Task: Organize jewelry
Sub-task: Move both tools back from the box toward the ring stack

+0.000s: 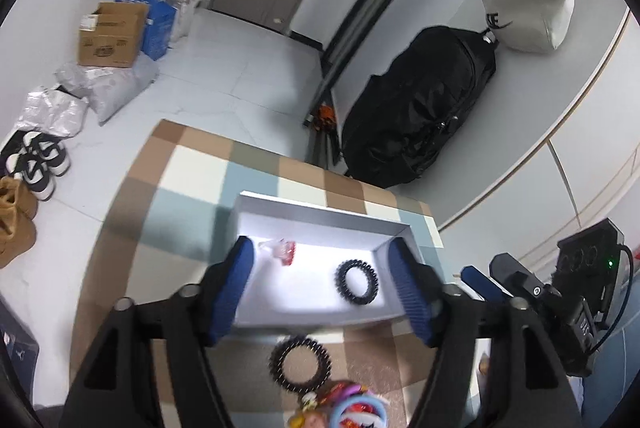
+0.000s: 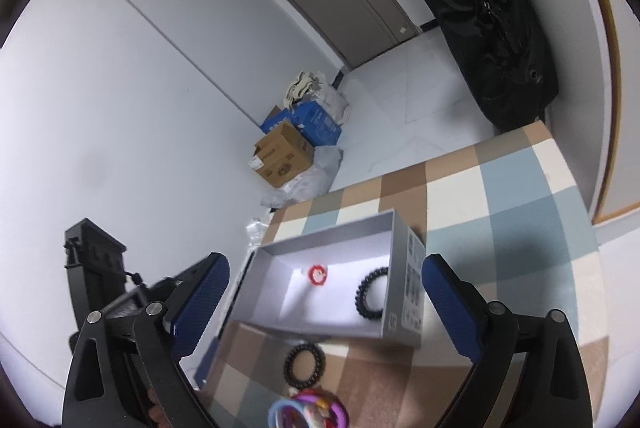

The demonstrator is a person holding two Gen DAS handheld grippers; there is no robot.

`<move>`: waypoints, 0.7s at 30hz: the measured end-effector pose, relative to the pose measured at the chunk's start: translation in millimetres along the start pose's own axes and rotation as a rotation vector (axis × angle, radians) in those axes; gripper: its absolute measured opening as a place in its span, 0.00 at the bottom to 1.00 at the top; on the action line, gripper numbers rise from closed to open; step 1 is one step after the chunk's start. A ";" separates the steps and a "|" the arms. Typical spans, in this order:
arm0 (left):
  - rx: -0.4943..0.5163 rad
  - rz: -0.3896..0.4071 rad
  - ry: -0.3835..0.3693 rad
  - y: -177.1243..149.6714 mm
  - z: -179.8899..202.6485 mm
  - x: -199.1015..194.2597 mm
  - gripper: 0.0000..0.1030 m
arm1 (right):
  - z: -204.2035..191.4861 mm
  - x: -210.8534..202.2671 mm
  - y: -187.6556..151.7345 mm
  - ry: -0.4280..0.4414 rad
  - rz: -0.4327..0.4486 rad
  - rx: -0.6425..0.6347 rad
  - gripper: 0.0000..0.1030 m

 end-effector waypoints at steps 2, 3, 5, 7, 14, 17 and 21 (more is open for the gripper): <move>-0.014 0.006 -0.012 -6.5 -1.8 -5.6 0.71 | -1.0 -4.8 -5.2 -0.008 0.009 -0.011 0.95; -0.019 0.002 -0.012 -6.0 -2.1 -5.2 0.73 | -1.2 -7.5 -7.6 -0.009 0.014 -0.014 0.96; -0.028 -0.002 -0.011 -11.8 -2.4 -8.4 0.79 | -2.1 -13.6 -12.1 -0.015 0.024 -0.025 0.98; -0.019 -0.016 -0.005 -16.2 -0.3 -10.9 0.79 | -3.2 -18.2 -16.4 -0.028 0.032 -0.046 0.98; 0.026 -0.053 0.009 -30.4 8.9 -18.8 0.79 | -10.4 -28.0 -41.7 -0.039 -0.014 -0.111 0.98; 0.033 -0.069 0.006 -38.0 9.1 -22.0 0.79 | -11.0 -32.9 -57.0 -0.035 -0.041 -0.108 0.98; 0.023 -0.065 0.015 -44.6 5.6 -29.4 0.79 | -10.3 -35.0 -78.8 -0.069 -0.071 -0.122 0.98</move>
Point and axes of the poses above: each gripper's, at about its wrist camera, not at the fingertips, and x roughly the way its jaws point, z to its right, y to its top, the point moved 2 cm from there along x, roughly the way its jaws point, and after that the axes turned 12 degrees about x, right-handed, at the moved point
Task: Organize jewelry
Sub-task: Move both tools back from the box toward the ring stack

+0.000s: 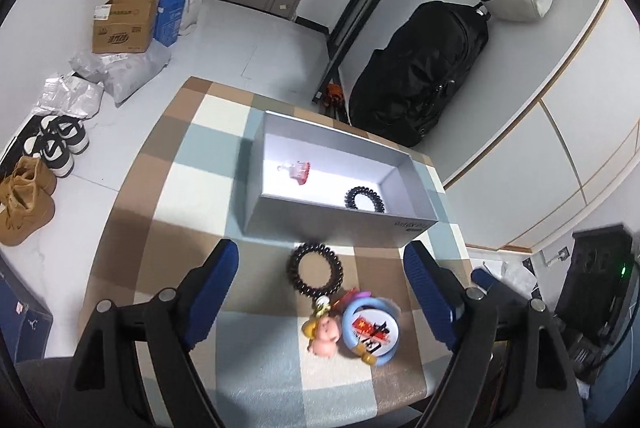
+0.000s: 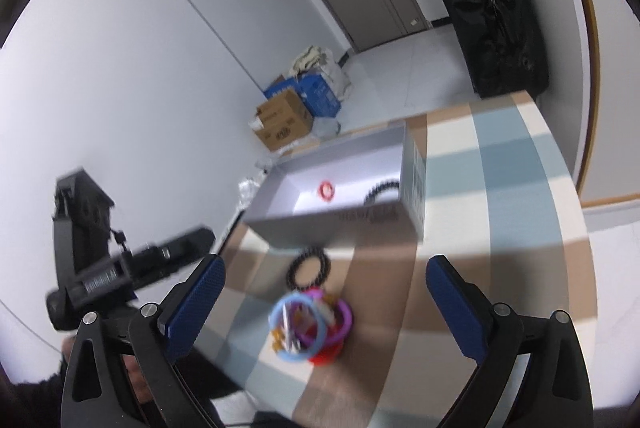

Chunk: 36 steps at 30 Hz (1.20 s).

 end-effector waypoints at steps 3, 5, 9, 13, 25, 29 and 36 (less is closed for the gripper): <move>-0.023 -0.010 -0.001 -4.4 -3.3 -1.2 0.79 | -3.8 6.2 -16.0 -0.031 -0.047 -0.032 0.98; -0.035 -0.014 -0.003 -7.3 -6.1 -1.5 0.79 | -8.1 10.4 -23.6 -0.050 -0.074 -0.062 0.98; -0.026 -0.023 0.010 -11.3 -9.3 -3.0 0.79 | -20.8 23.7 -37.5 -0.083 -0.121 -0.159 0.98; -0.040 -0.032 0.020 -15.1 -14.9 -4.8 0.79 | -29.6 40.9 -50.4 -0.129 -0.158 -0.239 0.97; -0.049 -0.052 0.014 -17.9 -22.6 -2.6 0.79 | -44.3 68.8 -66.2 -0.215 -0.176 -0.396 0.85; -0.064 -0.063 0.010 -18.3 -25.2 -1.1 0.79 | -43.1 73.9 -66.5 -0.228 -0.188 -0.391 0.76; -0.068 -0.085 0.007 -18.7 -27.1 2.3 0.79 | -38.4 73.8 -62.1 -0.214 -0.192 -0.353 0.59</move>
Point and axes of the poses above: each gripper's, at about its wrist camera, not at the fingertips, and x roughly the way its jaws point, z to its right, y to its top, the point moved 2 cm from there along x, roughly the way its jaws point, and after that the axes turned 12 degrees about x, right-handed, at the moved point
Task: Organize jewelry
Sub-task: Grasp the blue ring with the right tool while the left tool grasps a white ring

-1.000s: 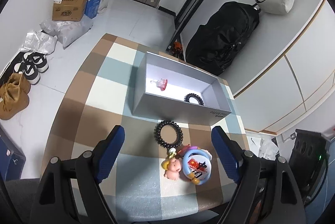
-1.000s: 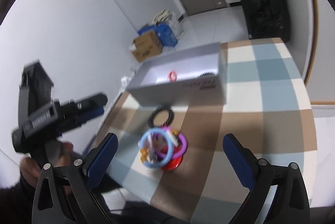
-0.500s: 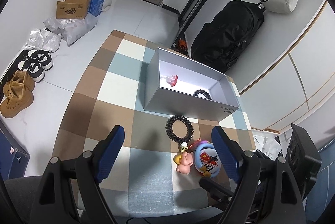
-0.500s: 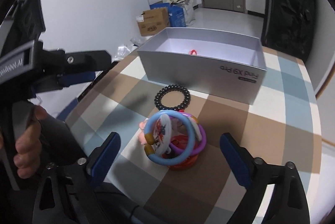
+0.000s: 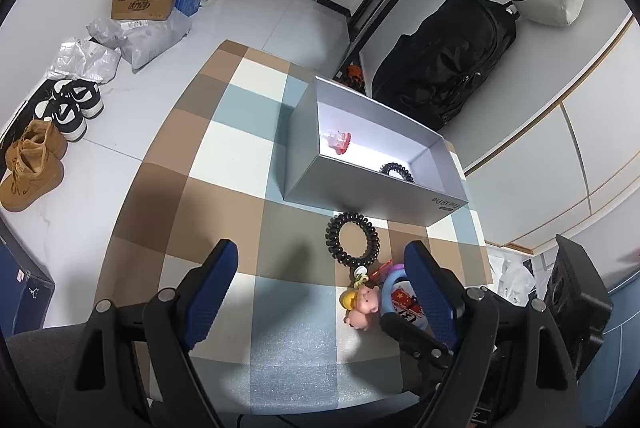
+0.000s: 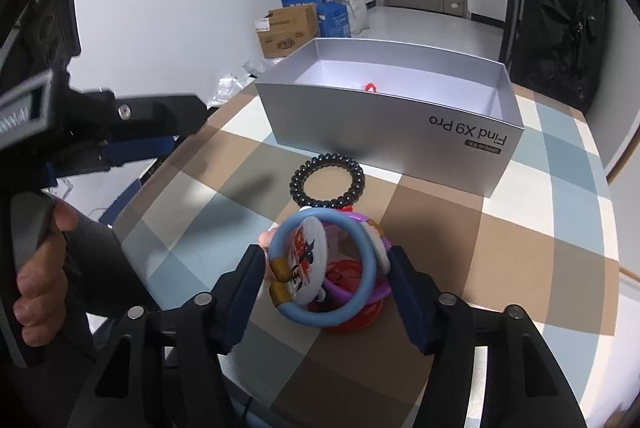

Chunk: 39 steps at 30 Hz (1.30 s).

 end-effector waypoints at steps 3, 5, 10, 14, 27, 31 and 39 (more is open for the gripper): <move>-0.003 0.000 0.001 0.1 -0.3 -0.2 0.79 | 2.0 0.4 2.0 0.016 -0.006 0.021 0.58; -0.004 -0.004 0.002 -0.5 -0.2 0.2 0.79 | 3.2 -0.7 1.7 0.022 -0.007 0.028 0.57; 0.001 -0.013 0.004 -0.8 0.2 1.8 0.79 | 5.8 -2.9 3.9 0.031 0.003 0.047 0.57; 0.004 -0.017 -0.003 -1.8 0.8 1.3 0.79 | 7.7 -7.9 8.8 0.049 0.026 0.073 0.57; 0.222 -0.084 -0.040 -17.3 51.0 15.1 0.79 | 59.0 -50.7 25.2 0.087 0.157 0.292 0.57; 0.321 -0.109 -0.024 -25.1 74.2 23.1 0.79 | 79.6 -58.2 25.9 0.067 0.171 0.363 0.57; 0.366 -0.079 0.021 -27.3 79.0 26.2 0.79 | 85.9 -68.0 22.7 0.076 0.191 0.377 0.56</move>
Point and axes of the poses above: each gripper's, at about its wrist camera, not at the fingertips, and x roughly the way its jaws point, z to its right, y to its top, the point moved 2 cm from there along x, roughly the way its jaws point, and after that the axes turned 12 degrees about x, right-handed, at the moved point
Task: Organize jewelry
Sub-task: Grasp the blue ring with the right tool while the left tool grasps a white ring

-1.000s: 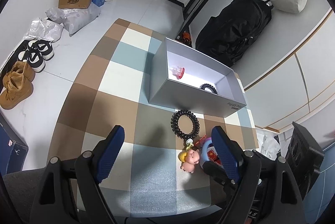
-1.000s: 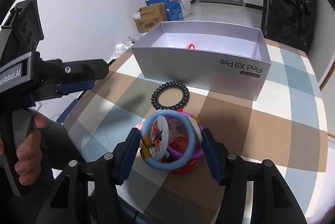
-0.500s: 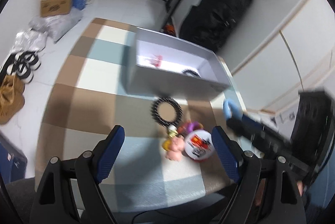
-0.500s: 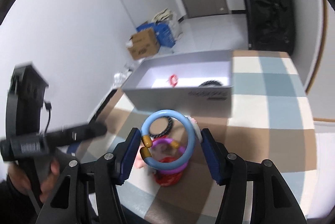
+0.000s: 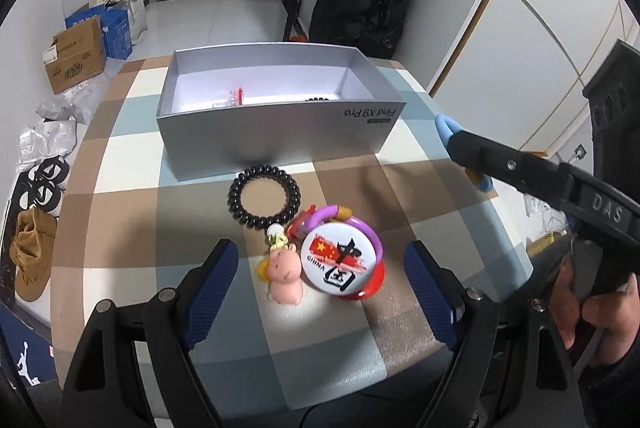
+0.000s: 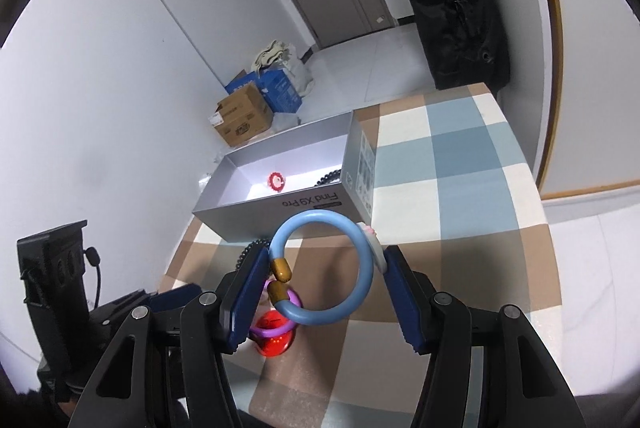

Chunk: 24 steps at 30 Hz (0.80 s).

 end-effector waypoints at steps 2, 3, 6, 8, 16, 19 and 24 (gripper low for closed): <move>0.010 0.012 0.006 2.5 -0.1 -0.5 0.79 | -1.2 -1.7 -0.1 0.005 0.004 -0.006 0.57; 0.017 0.014 0.009 3.3 1.5 0.4 0.79 | -2.3 -2.6 -0.1 0.008 0.006 -0.008 0.57; 0.042 0.004 0.012 2.0 6.3 3.9 0.70 | -2.1 -3.8 -0.2 0.015 0.008 -0.010 0.57; 0.057 -0.012 0.023 1.5 8.4 9.5 0.62 | -1.1 -5.0 -0.2 0.019 0.010 -0.007 0.57; 0.063 -0.016 0.031 1.3 6.7 10.6 0.38 | 2.2 -7.3 2.8 0.025 0.014 0.010 0.57; 0.060 -0.014 0.031 2.3 5.8 10.6 0.29 | 2.2 -7.2 3.2 0.024 0.014 0.010 0.57; 0.046 -0.010 0.020 3.1 4.2 11.9 0.21 | 2.6 -7.0 3.2 0.025 0.011 0.012 0.57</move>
Point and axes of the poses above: each gripper's, at about its wrist camera, not at the fingertips, and x roughly the way its jaws point, z to its right, y to its top, the point moved 2 cm from there along x, roughly the way its jaws point, and after that the axes turned 12 degrees about x, right-handed, at the moved point
